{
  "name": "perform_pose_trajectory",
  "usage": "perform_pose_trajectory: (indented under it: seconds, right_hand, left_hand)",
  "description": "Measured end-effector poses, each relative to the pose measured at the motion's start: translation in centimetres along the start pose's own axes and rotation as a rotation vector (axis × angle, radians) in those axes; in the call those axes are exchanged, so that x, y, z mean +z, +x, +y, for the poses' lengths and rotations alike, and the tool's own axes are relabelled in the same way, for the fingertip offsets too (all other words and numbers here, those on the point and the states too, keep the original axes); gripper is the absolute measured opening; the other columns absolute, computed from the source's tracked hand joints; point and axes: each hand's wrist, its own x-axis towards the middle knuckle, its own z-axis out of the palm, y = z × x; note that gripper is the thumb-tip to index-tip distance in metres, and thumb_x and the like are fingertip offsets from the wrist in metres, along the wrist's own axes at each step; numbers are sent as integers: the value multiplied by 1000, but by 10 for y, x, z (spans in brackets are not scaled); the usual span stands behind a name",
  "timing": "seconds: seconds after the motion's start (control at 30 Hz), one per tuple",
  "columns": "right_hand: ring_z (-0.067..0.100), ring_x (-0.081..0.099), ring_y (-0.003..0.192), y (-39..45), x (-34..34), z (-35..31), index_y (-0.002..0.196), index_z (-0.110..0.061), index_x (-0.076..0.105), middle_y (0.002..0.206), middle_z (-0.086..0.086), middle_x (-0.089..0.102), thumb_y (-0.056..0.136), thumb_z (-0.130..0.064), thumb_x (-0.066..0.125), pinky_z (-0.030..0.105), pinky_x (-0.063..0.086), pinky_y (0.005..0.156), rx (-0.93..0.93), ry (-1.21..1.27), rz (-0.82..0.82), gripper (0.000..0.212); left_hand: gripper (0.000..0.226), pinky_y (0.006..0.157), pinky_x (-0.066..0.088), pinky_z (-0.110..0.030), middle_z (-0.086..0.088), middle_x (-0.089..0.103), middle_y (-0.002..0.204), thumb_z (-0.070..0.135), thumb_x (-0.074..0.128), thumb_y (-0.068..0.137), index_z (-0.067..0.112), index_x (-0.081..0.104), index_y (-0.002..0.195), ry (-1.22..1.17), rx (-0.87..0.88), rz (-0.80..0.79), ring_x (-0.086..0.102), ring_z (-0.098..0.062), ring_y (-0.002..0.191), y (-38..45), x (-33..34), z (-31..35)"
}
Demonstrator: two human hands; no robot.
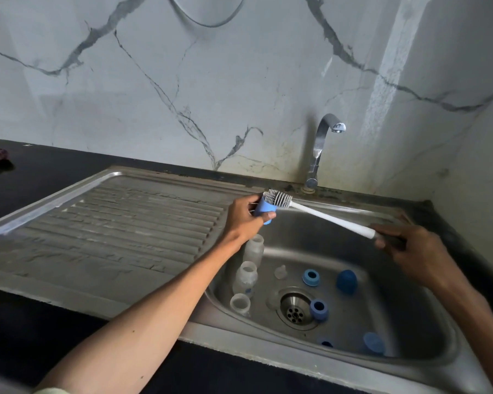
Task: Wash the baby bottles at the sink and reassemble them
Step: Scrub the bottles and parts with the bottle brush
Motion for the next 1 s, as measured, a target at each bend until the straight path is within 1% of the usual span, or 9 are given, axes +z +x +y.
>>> perform_pose_trajectory:
  seconds: [0.07, 0.2, 0.37, 0.5, 0.67, 0.77, 0.83, 0.93, 1.0]
  right_hand:
    - [25, 63, 89, 0, -5, 2, 121, -25, 68, 111, 11, 70, 90, -19, 67, 30, 46, 74, 22, 4, 46, 32]
    - [30, 63, 110, -3, 5, -8, 121, -17, 68, 118, 11, 69, 90, -12, 67, 35, 47, 91, -45, 3, 69, 32]
    - [33, 65, 102, 4, -6, 8, 120, -19, 69, 112, 17, 70, 89, -15, 68, 29, 43, 76, 32, 1, 75, 31]
    - [29, 63, 111, 3, 4, 4, 117, -17, 71, 117, 13, 69, 88, -11, 69, 35, 47, 94, -61, 8, 99, 30]
    - [30, 65, 103, 7, -4, 16, 118, -15, 70, 111, 14, 71, 88, -11, 69, 27, 42, 79, 14, 28, 85, 31]
    - [31, 63, 109, 5, 2, 9, 119, -16, 70, 115, 14, 69, 88, -9, 68, 34, 46, 92, -36, 18, 93, 32]
    - [31, 61, 113, 5, 4, 6, 120, -15, 69, 118, 13, 68, 89, -9, 68, 35, 44, 97, -47, 41, 79, 32]
    - [30, 64, 109, 8, -4, 16, 122, -18, 68, 117, 16, 69, 89, -12, 68, 28, 43, 84, -8, 42, 90, 33]
    - [28, 66, 105, 9, -5, 20, 120, -18, 69, 113, 16, 71, 88, -10, 68, 26, 42, 81, -23, 27, 119, 33]
  left_hand:
    - [39, 83, 59, -38, -3, 77, 99, 10, 80, 72, 14, 74, 110, 16, 25, -24, 69, -13, 87, -1, -1, 0]
    - [31, 79, 60, -36, 0, 77, 94, 19, 79, 71, 16, 75, 101, 35, -3, -44, 73, -17, 88, -9, 6, 3]
    - [22, 70, 54, -30, -2, 75, 83, 18, 77, 67, 14, 76, 89, -14, 13, -29, 65, -7, 75, -7, 4, 6]
    - [18, 63, 52, -31, 4, 71, 72, 22, 73, 63, 13, 73, 79, -23, -21, -36, 61, -6, 67, -12, 7, 10]
    - [30, 75, 58, -33, -1, 77, 89, 18, 76, 67, 12, 77, 96, -40, 16, -64, 67, -7, 78, -10, 1, 9]
    - [30, 68, 55, -37, -10, 75, 84, 25, 74, 64, 7, 75, 87, 23, 29, -104, 62, -9, 72, -14, 6, 9]
    - [32, 73, 58, -44, -12, 75, 85, 27, 76, 64, 5, 75, 86, 28, 15, -88, 63, -12, 73, -13, 6, 10]
    - [33, 81, 58, -43, -4, 77, 91, 26, 79, 66, 12, 78, 96, -7, 21, -78, 68, -12, 80, -11, 1, 13]
    - [30, 79, 59, -42, -2, 77, 91, 26, 81, 70, 14, 78, 98, 45, 66, -81, 70, -14, 81, -12, -1, 14]
